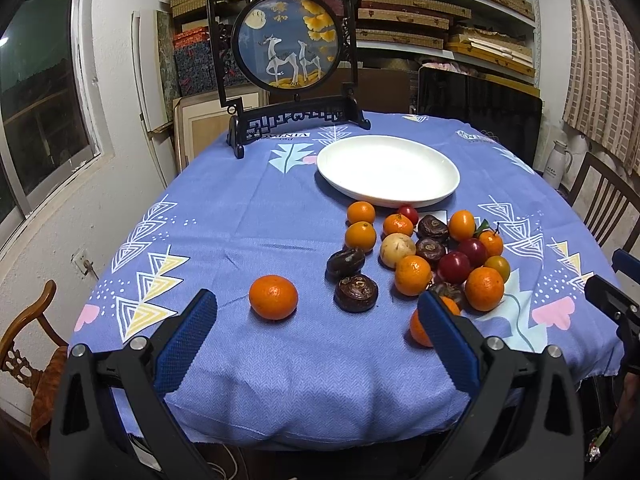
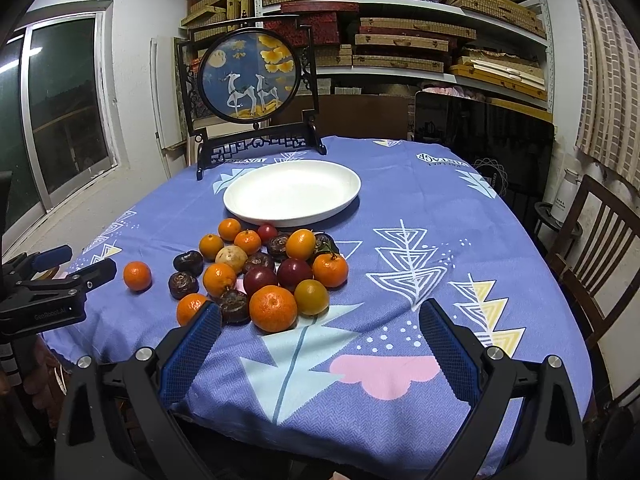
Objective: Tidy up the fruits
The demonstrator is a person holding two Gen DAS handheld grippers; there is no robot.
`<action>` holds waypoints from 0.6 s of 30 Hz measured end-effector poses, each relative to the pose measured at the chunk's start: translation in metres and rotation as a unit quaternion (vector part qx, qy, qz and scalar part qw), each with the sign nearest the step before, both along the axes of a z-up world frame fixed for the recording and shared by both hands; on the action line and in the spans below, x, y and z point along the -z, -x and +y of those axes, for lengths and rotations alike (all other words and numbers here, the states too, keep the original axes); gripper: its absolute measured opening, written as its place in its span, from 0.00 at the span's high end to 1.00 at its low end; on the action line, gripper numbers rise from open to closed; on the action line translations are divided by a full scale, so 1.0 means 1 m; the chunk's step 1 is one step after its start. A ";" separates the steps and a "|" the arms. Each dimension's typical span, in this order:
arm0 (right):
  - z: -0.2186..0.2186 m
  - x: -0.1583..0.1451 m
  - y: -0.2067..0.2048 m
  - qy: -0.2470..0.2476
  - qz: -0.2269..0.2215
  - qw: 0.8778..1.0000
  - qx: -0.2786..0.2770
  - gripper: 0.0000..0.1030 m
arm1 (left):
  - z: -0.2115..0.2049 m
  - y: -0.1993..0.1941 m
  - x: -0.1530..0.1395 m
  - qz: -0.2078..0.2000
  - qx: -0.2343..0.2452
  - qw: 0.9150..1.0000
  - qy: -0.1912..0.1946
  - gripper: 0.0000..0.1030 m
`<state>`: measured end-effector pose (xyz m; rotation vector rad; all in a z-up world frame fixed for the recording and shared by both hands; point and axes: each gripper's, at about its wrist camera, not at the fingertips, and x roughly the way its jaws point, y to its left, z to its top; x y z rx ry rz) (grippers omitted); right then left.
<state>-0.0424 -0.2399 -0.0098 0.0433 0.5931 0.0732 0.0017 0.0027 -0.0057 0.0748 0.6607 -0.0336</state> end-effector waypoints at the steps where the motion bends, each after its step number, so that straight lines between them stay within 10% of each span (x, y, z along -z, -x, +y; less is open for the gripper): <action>1: 0.000 0.000 0.000 0.000 0.000 1.000 0.000 0.04 | 0.000 0.000 0.000 0.000 0.000 1.000 0.000 0.04; 18: -0.001 0.001 0.000 0.001 0.000 1.000 0.000 0.04 | 0.000 0.000 0.002 -0.002 -0.001 1.000 0.000 0.04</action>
